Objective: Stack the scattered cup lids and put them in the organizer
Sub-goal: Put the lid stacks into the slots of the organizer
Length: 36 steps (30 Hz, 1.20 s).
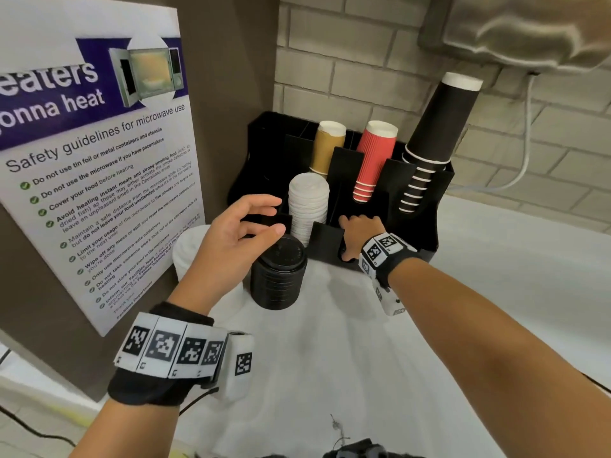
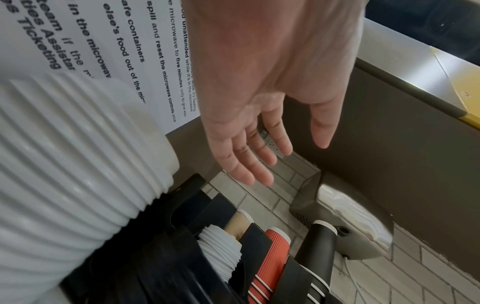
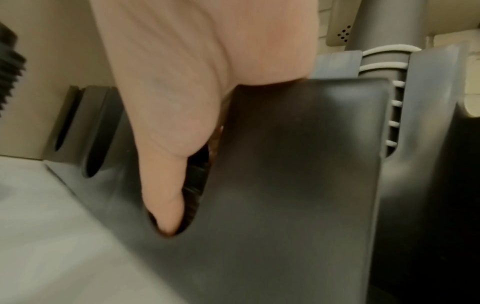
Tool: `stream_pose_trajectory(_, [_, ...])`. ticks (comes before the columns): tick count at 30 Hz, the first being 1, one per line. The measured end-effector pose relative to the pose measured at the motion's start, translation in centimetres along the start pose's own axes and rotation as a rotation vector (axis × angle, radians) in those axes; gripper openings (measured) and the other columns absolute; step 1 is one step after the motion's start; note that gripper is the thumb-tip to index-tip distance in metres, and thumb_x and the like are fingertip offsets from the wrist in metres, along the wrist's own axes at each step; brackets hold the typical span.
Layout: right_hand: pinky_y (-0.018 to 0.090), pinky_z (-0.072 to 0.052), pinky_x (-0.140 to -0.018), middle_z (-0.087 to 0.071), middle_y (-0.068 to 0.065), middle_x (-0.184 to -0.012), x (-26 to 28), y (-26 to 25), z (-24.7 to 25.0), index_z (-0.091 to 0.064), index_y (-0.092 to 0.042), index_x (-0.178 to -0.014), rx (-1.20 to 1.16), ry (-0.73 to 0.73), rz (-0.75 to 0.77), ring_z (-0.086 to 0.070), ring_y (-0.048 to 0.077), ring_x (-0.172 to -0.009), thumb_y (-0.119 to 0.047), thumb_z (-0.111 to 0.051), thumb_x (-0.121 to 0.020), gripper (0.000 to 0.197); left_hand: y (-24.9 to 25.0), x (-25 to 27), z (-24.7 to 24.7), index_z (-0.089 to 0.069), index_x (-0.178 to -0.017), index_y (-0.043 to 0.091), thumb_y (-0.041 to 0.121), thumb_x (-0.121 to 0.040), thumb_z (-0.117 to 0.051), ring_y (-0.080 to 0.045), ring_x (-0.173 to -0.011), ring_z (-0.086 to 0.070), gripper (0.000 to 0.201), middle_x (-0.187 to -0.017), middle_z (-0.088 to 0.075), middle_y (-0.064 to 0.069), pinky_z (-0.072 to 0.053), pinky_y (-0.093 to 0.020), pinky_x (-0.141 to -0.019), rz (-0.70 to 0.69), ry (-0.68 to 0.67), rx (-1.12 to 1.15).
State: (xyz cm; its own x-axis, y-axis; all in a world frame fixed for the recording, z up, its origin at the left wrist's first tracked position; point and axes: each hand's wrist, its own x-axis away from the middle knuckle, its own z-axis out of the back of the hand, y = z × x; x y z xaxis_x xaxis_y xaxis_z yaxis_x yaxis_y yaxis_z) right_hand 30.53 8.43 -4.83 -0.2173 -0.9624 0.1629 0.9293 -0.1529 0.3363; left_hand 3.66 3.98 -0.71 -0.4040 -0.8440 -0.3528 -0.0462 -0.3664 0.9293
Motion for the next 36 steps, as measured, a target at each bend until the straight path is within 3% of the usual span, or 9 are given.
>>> stream_pose_trajectory(5, [0.029,-0.046,-0.067,-0.062,0.004,-0.106,0.6,0.1,1.4,-0.056,-0.011,-0.121,-0.116,-0.182,0.042,-0.061,0.023,-0.093,-0.029,-0.07,-0.08,0.047,-0.1,0.0,0.2,-0.063,-0.109,0.04,0.017,-0.089,-0.068,-0.01,-0.091,-0.066,0.032,-0.113,-0.062,0.011,-0.052,-0.038,-0.095,-0.015,0.024,-0.012])
stream_pose_trajectory(8, [0.031,-0.049,-0.074,-0.06,0.008,-0.103,1.4,0.2,2.4,-0.061,-0.004,-0.114,-0.151,-0.211,-0.009,-0.059,0.025,-0.092,-0.017,-0.058,-0.088,0.029,0.1,0.0,0.5,-0.064,-0.108,0.041,0.017,-0.089,-0.067,-0.012,-0.091,-0.066,0.031,-0.112,-0.063,0.012,-0.052,-0.043,-0.097,-0.016,0.042,-0.009])
stream_pose_trajectory(11, [0.041,-0.049,-0.091,-0.057,0.019,-0.117,2.3,0.6,3.7,-0.059,-0.001,-0.116,-0.448,0.213,-0.09,-0.057,0.034,-0.106,-0.002,-0.045,-0.091,0.029,0.2,0.1,0.9,-0.065,-0.106,0.042,0.025,-0.085,-0.067,-0.018,-0.094,-0.067,0.027,-0.109,-0.063,0.014,-0.05,-0.045,-0.098,-0.006,0.074,0.0])
stream_pose_trajectory(13, [0.041,-0.047,-0.09,-0.058,0.018,-0.111,3.3,-0.2,4.5,-0.059,-0.001,-0.111,-0.795,0.563,0.007,-0.057,0.031,-0.101,-0.003,-0.051,-0.09,0.023,0.1,0.1,1.2,-0.065,-0.107,0.038,0.021,-0.088,-0.067,-0.023,-0.096,-0.066,0.026,-0.107,-0.064,0.013,-0.05,-0.045,-0.098,-0.01,0.092,0.008])
stream_pose_trajectory(14, [0.039,-0.047,-0.087,-0.059,0.014,-0.107,4.0,-1.1,5.0,-0.06,-0.003,-0.108,-0.928,0.596,0.096,-0.057,0.027,-0.097,-0.009,-0.058,-0.089,0.021,0.1,0.1,1.2,-0.065,-0.108,0.035,0.016,-0.09,-0.066,-0.026,-0.097,-0.065,0.026,-0.106,-0.064,0.011,-0.051,-0.045,-0.097,-0.015,0.099,0.013])
stream_pose_trajectory(18, [0.016,-0.042,-0.079,-0.052,-0.003,-0.119,5.9,-5.4,5.5,-0.049,-0.02,-0.131,-0.929,0.172,0.37,-0.05,0.012,-0.106,-0.047,-0.077,-0.074,0.069,-0.1,0.1,1.2,-0.065,-0.105,0.031,0.008,-0.092,-0.062,-0.03,-0.092,-0.065,0.026,-0.096,-0.064,0.01,-0.053,-0.036,-0.09,-0.033,0.119,0.044])
stream_pose_trajectory(21, [0.032,-0.046,-0.098,-0.045,0.003,-0.135,6.0,-7.4,4.5,-0.032,-0.025,-0.144,-0.83,0.029,0.394,-0.044,0.02,-0.122,-0.051,-0.081,-0.067,0.095,-0.3,0.2,1.2,-0.065,-0.104,0.029,0.006,-0.092,-0.062,-0.021,-0.085,-0.065,0.026,-0.087,-0.065,0.016,-0.054,-0.023,-0.08,-0.056,0.113,0.057])
stream_pose_trajectory(30, [0.038,-0.051,-0.093,-0.046,0.009,-0.125,5.6,-8.9,3.5,-0.032,-0.03,-0.141,-0.779,0.026,0.331,-0.05,0.026,-0.111,-0.039,-0.081,-0.07,0.087,-0.5,0.7,1.6,-0.065,-0.104,0.03,0.007,-0.093,-0.061,-0.019,-0.083,-0.065,0.025,-0.085,-0.065,0.017,-0.052,-0.018,-0.074,-0.05,0.103,0.073])
stream_pose_trajectory(36, [0.026,-0.048,-0.089,-0.055,0.002,-0.121,6.3,-6.8,4.3,-0.044,-0.025,-0.133,-1.023,0.236,0.315,-0.055,0.019,-0.11,-0.032,-0.084,-0.068,0.076,-0.3,0.8,1.2,-0.062,-0.107,0.032,0.008,-0.089,-0.066,-0.006,-0.092,-0.063,0.03,-0.106,-0.063,0.007,-0.05,-0.018,-0.08,-0.044,0.14,0.038])
